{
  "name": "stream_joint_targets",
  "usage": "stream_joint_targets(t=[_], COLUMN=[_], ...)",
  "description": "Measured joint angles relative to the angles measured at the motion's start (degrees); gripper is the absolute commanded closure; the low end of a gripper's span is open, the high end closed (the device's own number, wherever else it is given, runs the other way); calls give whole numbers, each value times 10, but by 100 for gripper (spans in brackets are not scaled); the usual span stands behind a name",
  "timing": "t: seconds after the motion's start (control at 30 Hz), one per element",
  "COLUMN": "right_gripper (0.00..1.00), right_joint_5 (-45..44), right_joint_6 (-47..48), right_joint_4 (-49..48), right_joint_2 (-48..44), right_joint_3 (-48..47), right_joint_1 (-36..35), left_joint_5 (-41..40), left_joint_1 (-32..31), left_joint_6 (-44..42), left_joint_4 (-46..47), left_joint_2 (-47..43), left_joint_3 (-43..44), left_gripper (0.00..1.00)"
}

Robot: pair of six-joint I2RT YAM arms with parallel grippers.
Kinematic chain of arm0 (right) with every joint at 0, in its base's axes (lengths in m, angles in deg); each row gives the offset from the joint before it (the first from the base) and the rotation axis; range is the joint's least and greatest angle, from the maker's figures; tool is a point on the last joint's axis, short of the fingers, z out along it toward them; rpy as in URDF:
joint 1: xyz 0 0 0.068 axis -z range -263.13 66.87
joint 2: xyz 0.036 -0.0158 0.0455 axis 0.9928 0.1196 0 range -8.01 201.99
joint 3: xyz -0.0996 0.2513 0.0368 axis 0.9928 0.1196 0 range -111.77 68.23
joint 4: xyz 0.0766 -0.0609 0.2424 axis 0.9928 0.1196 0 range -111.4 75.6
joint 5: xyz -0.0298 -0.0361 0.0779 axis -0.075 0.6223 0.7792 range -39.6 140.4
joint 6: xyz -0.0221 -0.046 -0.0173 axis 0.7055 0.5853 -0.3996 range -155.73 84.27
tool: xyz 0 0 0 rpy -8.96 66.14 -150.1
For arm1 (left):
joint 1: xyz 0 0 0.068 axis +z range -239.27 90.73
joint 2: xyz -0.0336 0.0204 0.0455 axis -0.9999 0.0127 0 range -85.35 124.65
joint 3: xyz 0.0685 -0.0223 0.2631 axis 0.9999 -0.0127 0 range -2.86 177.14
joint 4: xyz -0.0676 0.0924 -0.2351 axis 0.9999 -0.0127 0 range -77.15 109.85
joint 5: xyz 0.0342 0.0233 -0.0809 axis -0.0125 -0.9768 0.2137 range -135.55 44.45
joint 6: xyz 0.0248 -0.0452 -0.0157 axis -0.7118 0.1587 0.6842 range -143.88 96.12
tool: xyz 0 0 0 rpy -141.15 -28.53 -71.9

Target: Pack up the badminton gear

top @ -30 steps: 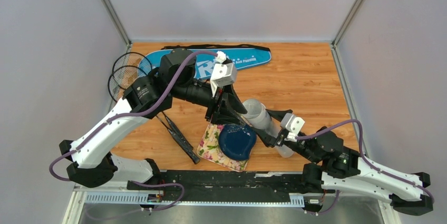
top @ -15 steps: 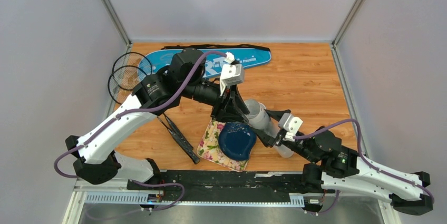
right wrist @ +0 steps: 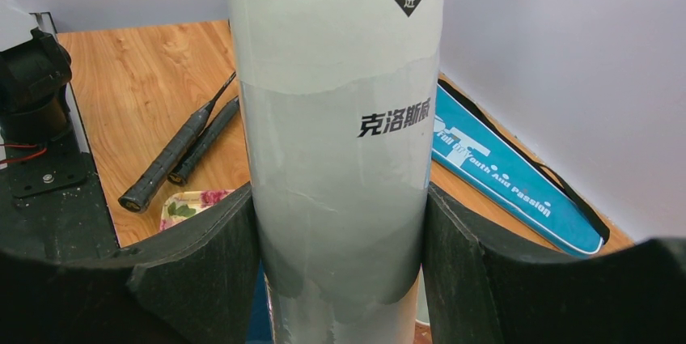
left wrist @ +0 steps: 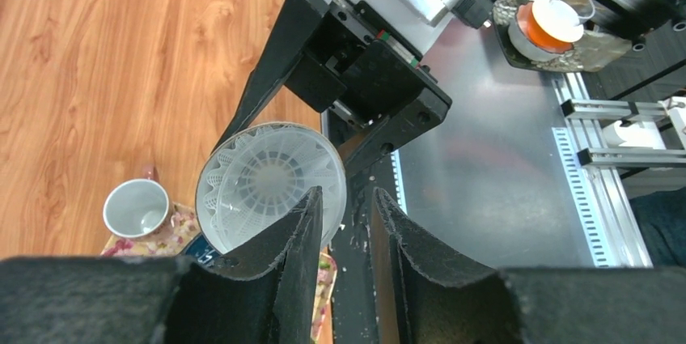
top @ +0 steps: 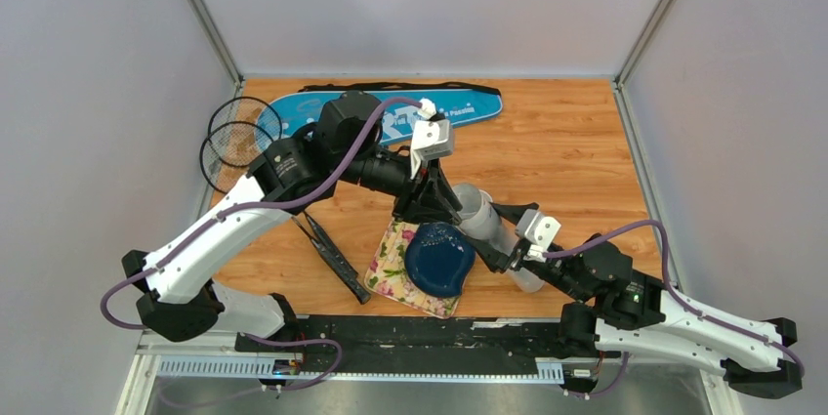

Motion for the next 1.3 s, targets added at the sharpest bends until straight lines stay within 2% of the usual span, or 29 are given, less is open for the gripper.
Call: stream_joint_targets(t=[0.17,0.27,0.37,0.4,1.03,1.3], right_gripper=[76,76,76,76,79,78], right_joint_5=[-2,-2,-3,-3,1,-9], right_joint_6=[0,0,0,-1,-2,-7], right_joint_4=[0,0,1,1,-29,-41], right_joint_2=[0,1,3,4,-2,-26], right_joint_3=[0,0,0,0,11,29], right_joint_1=[0,0,0,0,-3,-2], left_joint_5=[-27,-44,-53,-55,-134,-198], left_joint_1=[-12,-20,-26,-27,-38,-42], left_joint_6=[-16,-26,-30,-34,-11,14], left_joint_4=[1,3,2,2,38,41], left_joint_2=[0,0,-1,-2,-53,-57], left_joint_3=[-15,-21,-22,-22,-64,-66], left_gripper=[69,79,97,100,100,100])
